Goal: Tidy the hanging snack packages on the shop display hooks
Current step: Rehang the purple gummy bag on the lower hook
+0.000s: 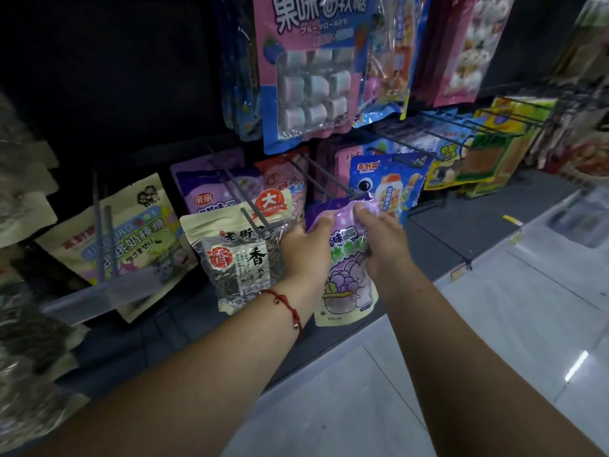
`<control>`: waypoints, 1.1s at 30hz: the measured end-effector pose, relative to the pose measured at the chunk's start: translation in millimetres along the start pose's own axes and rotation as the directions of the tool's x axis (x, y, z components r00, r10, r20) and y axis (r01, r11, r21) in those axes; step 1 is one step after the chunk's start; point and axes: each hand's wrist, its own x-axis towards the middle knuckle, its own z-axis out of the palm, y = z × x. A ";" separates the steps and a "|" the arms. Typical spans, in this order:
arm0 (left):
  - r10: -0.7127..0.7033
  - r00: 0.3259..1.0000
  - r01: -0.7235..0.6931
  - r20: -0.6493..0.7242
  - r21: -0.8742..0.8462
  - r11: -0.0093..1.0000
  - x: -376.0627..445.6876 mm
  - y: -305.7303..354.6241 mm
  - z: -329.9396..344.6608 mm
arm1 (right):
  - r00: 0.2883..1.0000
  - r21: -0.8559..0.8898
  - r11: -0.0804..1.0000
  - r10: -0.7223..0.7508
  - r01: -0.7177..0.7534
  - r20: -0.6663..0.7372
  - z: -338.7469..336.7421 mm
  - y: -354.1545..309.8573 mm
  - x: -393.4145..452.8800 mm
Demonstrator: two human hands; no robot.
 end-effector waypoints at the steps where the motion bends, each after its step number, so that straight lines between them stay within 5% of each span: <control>1: 0.011 1.000 -0.011 0.001 0.030 0.999 -0.3 -0.8 0.4 | 1.000 -0.006 1.000 -0.006 0.006 -0.020 2.3 -1.7 -2.8; 9: 0.072 0.997 -0.072 0.008 0.036 0.997 3.8 5.3 10.3 | 0.996 0.078 0.996 -0.022 0.029 -0.081 8.9 -11.6 -2.2; 33: 0.107 0.991 -0.105 -0.080 0.026 0.994 15.7 -8.5 13.2 | 0.995 -0.091 0.996 0.003 -0.012 -0.104 13.7 -8.2 4.4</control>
